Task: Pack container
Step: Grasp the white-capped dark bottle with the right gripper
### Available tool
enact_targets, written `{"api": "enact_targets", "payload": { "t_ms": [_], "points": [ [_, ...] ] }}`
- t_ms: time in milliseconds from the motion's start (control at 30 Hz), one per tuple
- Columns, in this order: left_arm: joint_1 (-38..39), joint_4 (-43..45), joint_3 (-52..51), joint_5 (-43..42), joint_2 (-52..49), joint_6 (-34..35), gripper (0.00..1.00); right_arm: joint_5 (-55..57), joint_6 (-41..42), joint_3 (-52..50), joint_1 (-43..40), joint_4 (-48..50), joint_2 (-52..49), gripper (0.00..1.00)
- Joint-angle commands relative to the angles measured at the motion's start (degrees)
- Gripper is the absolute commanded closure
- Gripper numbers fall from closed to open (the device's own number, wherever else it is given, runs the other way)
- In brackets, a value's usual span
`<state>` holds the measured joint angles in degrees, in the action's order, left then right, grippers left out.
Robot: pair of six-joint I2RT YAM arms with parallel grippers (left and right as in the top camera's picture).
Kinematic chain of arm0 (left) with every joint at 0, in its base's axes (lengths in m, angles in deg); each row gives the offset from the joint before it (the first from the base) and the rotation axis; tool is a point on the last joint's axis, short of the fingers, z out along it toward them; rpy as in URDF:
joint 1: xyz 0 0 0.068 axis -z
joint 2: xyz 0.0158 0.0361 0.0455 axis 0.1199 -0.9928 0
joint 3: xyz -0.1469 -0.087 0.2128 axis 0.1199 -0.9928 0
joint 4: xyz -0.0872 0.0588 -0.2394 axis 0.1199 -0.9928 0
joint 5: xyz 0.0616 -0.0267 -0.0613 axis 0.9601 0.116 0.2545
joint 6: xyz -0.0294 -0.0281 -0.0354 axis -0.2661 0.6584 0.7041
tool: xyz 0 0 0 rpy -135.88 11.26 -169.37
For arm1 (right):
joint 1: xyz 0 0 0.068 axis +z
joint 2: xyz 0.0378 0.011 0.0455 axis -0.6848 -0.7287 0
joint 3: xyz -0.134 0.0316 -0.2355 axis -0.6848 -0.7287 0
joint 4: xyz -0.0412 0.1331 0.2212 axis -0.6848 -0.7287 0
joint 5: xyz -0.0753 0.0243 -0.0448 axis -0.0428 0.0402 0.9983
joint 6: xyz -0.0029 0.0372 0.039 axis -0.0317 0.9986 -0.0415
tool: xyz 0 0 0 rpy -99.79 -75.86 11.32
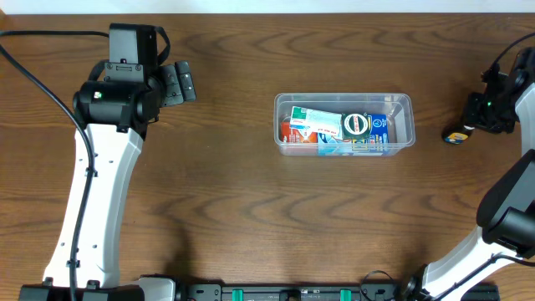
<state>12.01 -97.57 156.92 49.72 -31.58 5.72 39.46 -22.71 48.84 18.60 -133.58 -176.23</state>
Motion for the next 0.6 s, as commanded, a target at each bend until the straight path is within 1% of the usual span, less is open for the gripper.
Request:
{"api": "enact_targets", "payload": {
  "t_ms": [0, 167, 567],
  "points": [
    [-0.13, -0.07, 0.04, 0.68, -0.11, 0.94, 0.02, -1.07, -0.11, -0.04, 0.33, -0.39, -0.39, 0.71],
    [-0.13, -0.07, 0.04, 0.68, -0.11, 0.94, 0.02, -4.09, -0.11, 3.28, 0.39, -4.37, 0.04, 0.75],
    [-0.13, -0.07, 0.04, 0.68, -0.11, 0.94, 0.02, -4.02, -0.63, 18.47, 5.31, -20.76, 4.66, 0.76]
  ]
}}
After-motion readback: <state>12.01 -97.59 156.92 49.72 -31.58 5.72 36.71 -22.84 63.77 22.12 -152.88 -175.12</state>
